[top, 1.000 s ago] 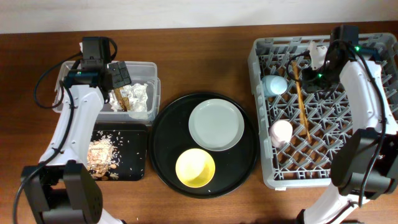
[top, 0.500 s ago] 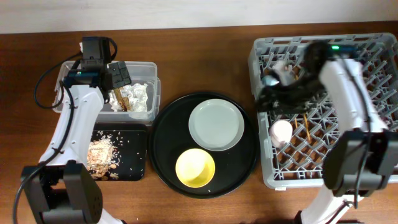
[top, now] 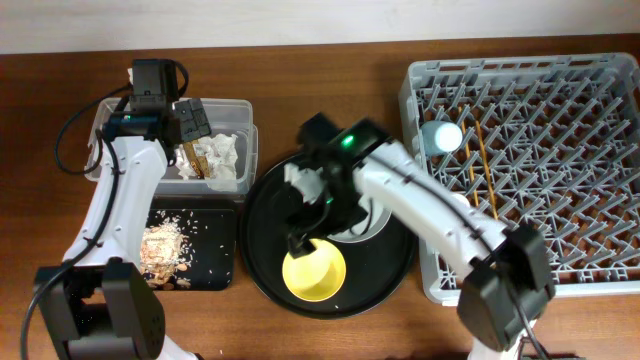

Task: Sort waste into correct bins and load items into the dishwasher rack
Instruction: 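Grasp the yellow bowl rim with the right gripper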

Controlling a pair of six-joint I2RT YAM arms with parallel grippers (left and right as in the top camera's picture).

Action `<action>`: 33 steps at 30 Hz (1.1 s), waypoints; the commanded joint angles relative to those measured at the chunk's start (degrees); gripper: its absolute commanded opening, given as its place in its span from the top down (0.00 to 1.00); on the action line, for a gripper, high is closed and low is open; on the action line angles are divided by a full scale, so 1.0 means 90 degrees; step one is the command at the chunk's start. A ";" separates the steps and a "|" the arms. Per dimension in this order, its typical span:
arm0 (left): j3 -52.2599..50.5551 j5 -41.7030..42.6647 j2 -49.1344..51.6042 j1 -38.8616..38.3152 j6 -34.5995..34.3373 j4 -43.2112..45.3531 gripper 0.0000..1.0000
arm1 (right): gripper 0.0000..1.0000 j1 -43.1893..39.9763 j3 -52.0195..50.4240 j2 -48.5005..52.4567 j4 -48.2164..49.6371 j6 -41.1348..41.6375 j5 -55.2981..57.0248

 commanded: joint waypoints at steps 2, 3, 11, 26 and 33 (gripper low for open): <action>-0.0029 0.0024 0.0058 0.0022 0.0034 0.0010 0.01 | 0.01 0.0874 0.0070 -0.0197 0.0165 0.1746 0.1418; -0.0029 0.0024 0.0058 0.0022 0.0034 0.0010 0.01 | 0.01 0.0984 0.0070 -0.0187 0.0177 0.1753 0.1418; -0.0029 0.0024 0.0058 0.0022 0.0034 0.0010 0.01 | 0.75 0.1659 -0.0347 -0.0104 0.0840 0.1885 0.1744; -0.0029 0.0024 0.0058 0.0022 0.0034 0.0010 0.01 | 0.63 0.1775 -0.2115 -0.0104 0.2261 0.2249 0.1137; -0.0029 0.0024 0.0058 0.0022 0.0034 0.0010 0.01 | 0.62 0.1834 -0.2132 -0.0107 0.2322 0.2222 0.1188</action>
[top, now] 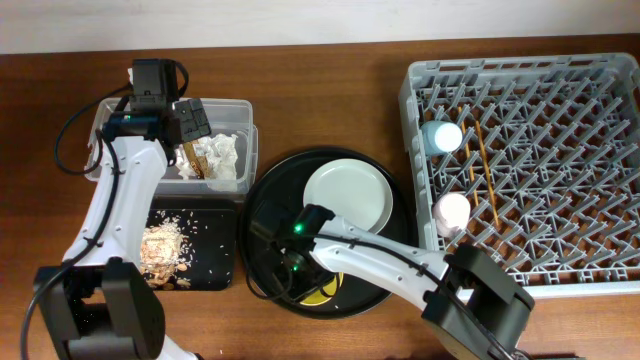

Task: Sort waste into correct bins and load items into the dishwasher rack
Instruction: 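Grasp the yellow bowl rim with the right gripper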

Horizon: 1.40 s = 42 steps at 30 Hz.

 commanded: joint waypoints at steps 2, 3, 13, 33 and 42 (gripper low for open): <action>-0.0029 0.0024 0.0058 0.0022 0.0034 0.0012 0.01 | 0.61 0.0039 0.0100 -0.0112 0.0017 0.0027 0.0032; -0.0029 0.0024 0.0058 0.0022 0.0034 0.0012 0.01 | 0.60 0.0032 0.0170 -0.0121 0.0017 0.0027 0.0019; -0.0029 0.0024 0.0058 0.0022 0.0034 0.0012 0.01 | 0.56 0.0126 0.0350 -0.0066 -0.0080 0.0027 0.0039; -0.0029 0.0024 0.0058 0.0022 0.0034 0.0012 0.01 | 0.84 0.0199 -0.0090 -0.0002 0.0272 0.0029 0.0240; -0.0029 0.0024 0.0058 0.0022 0.0034 0.0012 0.01 | 0.96 -0.0325 0.1790 -0.0022 -0.1744 -0.0733 0.0012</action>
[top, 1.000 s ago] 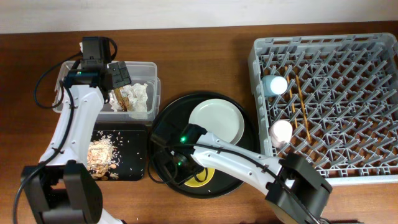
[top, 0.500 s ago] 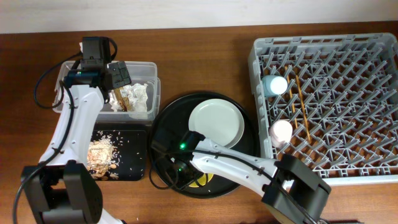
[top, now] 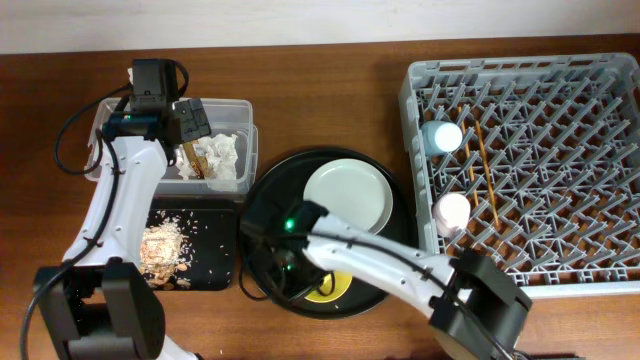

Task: Sort waste into correct bins and load items into the dishwasher rack
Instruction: 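Grasp the yellow bowl rim with the right gripper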

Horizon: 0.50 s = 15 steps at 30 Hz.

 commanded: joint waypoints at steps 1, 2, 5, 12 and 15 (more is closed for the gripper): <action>-0.0029 0.0024 0.0058 0.0022 0.0034 0.0012 0.01 | 0.96 -0.0566 0.1190 -0.0080 -0.0668 -0.0845 -0.0029; -0.0029 0.0024 0.0058 0.0022 0.0034 0.0012 0.01 | 0.96 -0.0699 0.1430 -0.0112 -0.0804 -0.0930 -0.0034; -0.0029 0.0024 0.0058 0.0022 0.0034 0.0012 0.01 | 0.95 -0.1027 0.1962 -0.0148 -0.1117 -0.0959 -0.0415; -0.0029 0.0024 0.0058 0.0024 0.0034 0.0012 0.01 | 0.59 -0.0372 0.1154 -0.0124 -0.0726 -0.0916 -0.0525; -0.0029 0.0024 0.0058 0.0022 0.0034 0.0012 0.01 | 0.52 -0.0039 0.0454 -0.0124 -0.0155 -0.0503 -0.0296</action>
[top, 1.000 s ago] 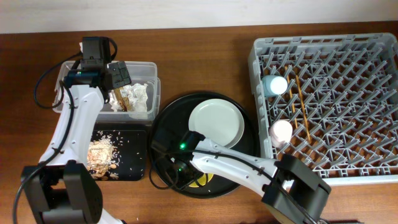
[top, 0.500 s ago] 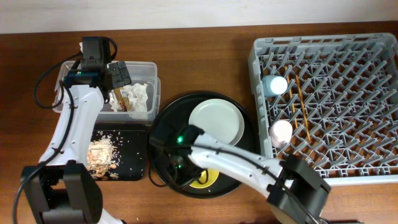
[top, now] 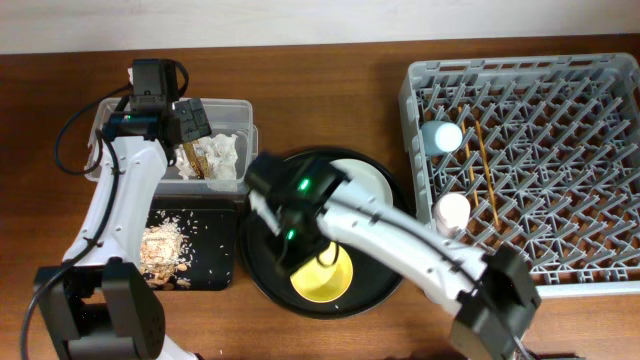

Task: Sort waste into correct bins and load items into the dishwasher rack
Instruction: 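Grasp the yellow bowl rim with the right gripper, then carry the yellow bowl into the dish rack and release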

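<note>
A yellow bowl [top: 325,280] sits open side up at the front of the round black tray [top: 262,265]. My right gripper [top: 312,252] reaches down onto the bowl's near-left rim with one finger inside, and looks shut on it. A white plate [top: 378,186] lies at the back of the tray, half hidden under the right arm. My left gripper [top: 190,122] hangs open over the clear plastic bin [top: 228,108], which holds crumpled paper [top: 222,155]. The grey dishwasher rack [top: 540,230] on the right holds two white cups [top: 441,136] and chopsticks [top: 482,150].
A black rectangular tray [top: 215,262] with food scraps [top: 160,245] lies in front of the clear bin, left of the round tray. The left arm's cable loops at the far left. Bare wooden table runs along the back edge.
The right arm's wrist has swung from low over the tray's front left to higher over the plate. The yellow bowl, then mostly covered, now shows almost whole. The left arm has not moved.
First my right gripper stood at the yellow bowl's rim, its arm crossing the plate. Then the arm lay low across the tray's front and hid the bowl, staying so later. Now it is back over the plate, the bowl slightly further right. The left gripper stayed over the bin.
</note>
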Controlling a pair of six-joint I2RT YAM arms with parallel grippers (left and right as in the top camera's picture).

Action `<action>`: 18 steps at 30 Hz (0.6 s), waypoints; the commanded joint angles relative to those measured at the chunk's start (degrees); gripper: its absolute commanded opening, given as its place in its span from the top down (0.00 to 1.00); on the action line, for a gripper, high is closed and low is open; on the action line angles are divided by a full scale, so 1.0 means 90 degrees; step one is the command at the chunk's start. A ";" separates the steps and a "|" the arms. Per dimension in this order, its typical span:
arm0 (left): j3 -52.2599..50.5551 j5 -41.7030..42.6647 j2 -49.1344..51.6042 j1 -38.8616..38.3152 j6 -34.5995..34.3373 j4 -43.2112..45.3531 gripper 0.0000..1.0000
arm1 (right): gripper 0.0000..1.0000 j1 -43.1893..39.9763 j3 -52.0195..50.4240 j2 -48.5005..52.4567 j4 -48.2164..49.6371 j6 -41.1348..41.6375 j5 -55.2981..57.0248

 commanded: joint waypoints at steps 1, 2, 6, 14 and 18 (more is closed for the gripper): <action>-0.0029 0.0019 0.0058 0.0022 0.0034 0.0012 0.01 | 0.52 0.0347 -0.0789 -0.0049 0.0435 0.0367 0.0202; -0.0029 0.0019 0.0058 0.0024 0.0034 0.0012 0.01 | 0.52 0.0384 -0.0974 -0.0049 0.0576 0.0384 0.0255; -0.0029 0.0019 0.0058 0.0022 0.0034 0.0012 0.01 | 0.52 0.0418 -0.1780 -0.0049 0.1336 0.0678 0.0571; -0.0029 0.0019 0.0058 0.0022 0.0034 0.0012 0.01 | 0.73 0.0418 -0.2472 -0.0049 0.2421 0.0675 0.0588; -0.0029 0.0019 0.0058 0.0022 0.0034 0.0012 0.01 | 0.96 0.0418 -0.2470 -0.0051 0.2409 0.0675 0.0554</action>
